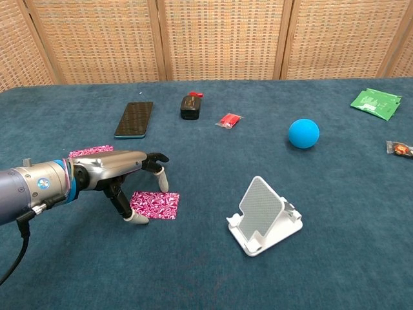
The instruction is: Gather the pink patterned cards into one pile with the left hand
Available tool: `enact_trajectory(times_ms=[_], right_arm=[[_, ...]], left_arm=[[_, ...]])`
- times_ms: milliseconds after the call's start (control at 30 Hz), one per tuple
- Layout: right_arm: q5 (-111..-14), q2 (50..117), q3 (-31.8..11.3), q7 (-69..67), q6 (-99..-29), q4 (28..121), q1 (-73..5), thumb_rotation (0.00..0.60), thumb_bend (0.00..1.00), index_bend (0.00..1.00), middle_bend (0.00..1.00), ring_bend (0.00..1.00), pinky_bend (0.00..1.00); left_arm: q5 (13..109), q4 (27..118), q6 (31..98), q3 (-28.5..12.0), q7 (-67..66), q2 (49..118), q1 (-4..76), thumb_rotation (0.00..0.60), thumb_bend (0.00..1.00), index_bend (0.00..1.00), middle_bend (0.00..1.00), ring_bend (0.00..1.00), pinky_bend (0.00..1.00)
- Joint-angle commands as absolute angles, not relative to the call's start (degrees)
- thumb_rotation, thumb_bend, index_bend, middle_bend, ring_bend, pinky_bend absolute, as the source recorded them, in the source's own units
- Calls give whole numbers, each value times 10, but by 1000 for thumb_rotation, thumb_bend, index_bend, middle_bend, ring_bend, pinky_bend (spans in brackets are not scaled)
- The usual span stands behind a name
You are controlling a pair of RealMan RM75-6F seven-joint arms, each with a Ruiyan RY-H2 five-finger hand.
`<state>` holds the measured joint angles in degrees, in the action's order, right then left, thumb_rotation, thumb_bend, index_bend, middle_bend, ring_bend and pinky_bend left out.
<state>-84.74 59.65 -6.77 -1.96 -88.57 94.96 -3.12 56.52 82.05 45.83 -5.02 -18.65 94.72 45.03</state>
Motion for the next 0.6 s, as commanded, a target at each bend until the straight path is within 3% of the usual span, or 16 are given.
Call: enact_trajectory(times_ms=[33,433,600], right_arm=[[-847,596,-68,-19,-885,950,-31,600,0,0,0,0,0],[-847,597,-68,-20,-884,949,-32,600,0,0,0,0,0],[-847,597,-68,-21,-884,949,-32,600,0,0,0,0,0]], left_arm=[[563,817,457,-50,-187,949,452,600,220,358,0,0,0],[558,806,456,-49,-184,956,452,600,221,400,0,0,0],[557,806,458,-49,-184,958,451,600,235,586,0,0,0]])
